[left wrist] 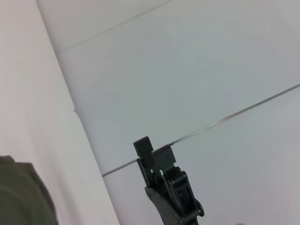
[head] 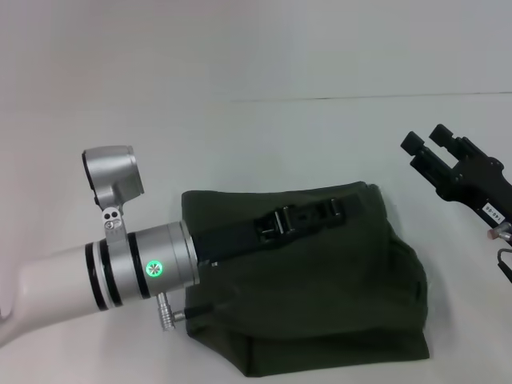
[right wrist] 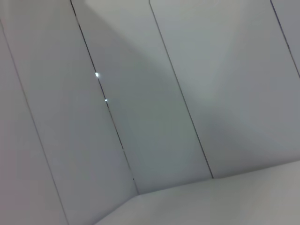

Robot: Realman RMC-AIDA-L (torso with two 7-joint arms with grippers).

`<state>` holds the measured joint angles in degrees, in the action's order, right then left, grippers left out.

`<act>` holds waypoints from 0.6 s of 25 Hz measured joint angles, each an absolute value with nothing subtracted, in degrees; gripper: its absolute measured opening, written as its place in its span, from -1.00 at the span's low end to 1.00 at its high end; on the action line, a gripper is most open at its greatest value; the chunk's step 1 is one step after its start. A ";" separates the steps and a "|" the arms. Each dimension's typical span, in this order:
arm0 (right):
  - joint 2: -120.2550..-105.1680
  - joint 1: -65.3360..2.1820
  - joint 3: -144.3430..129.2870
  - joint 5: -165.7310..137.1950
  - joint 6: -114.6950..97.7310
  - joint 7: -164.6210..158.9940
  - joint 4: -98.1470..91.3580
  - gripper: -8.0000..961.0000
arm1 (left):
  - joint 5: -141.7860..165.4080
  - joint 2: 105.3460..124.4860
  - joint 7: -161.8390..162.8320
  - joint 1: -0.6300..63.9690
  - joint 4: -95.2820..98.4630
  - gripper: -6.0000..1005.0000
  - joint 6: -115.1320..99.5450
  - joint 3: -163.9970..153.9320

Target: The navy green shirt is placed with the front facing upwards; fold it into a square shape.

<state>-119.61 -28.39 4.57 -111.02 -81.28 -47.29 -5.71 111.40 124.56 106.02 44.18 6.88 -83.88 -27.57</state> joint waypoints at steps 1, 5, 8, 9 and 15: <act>-119.61 -28.37 4.57 -110.83 -81.45 -47.39 -5.72 0.40 | 111.39 124.49 106.05 44.12 7.10 -0.22 -84.01 -27.57; -119.59 -28.07 4.55 -110.33 -82.06 -48.86 -6.25 0.40 | 111.70 124.12 106.30 43.17 10.56 0.04 -86.70 -27.74; -119.53 -28.33 3.46 -110.49 -82.20 -54.71 -9.17 0.40 | 112.00 123.65 107.03 41.04 16.17 0.31 -90.64 -28.12; -119.54 -28.51 2.45 -110.64 -82.48 -57.23 -10.64 0.40 | 112.07 123.39 107.53 40.14 18.39 0.40 -91.90 -28.52; -119.38 -29.79 -10.18 -110.83 -90.29 -77.27 -25.40 0.40 | 112.13 119.52 107.82 34.50 27.43 0.80 -96.43 -29.82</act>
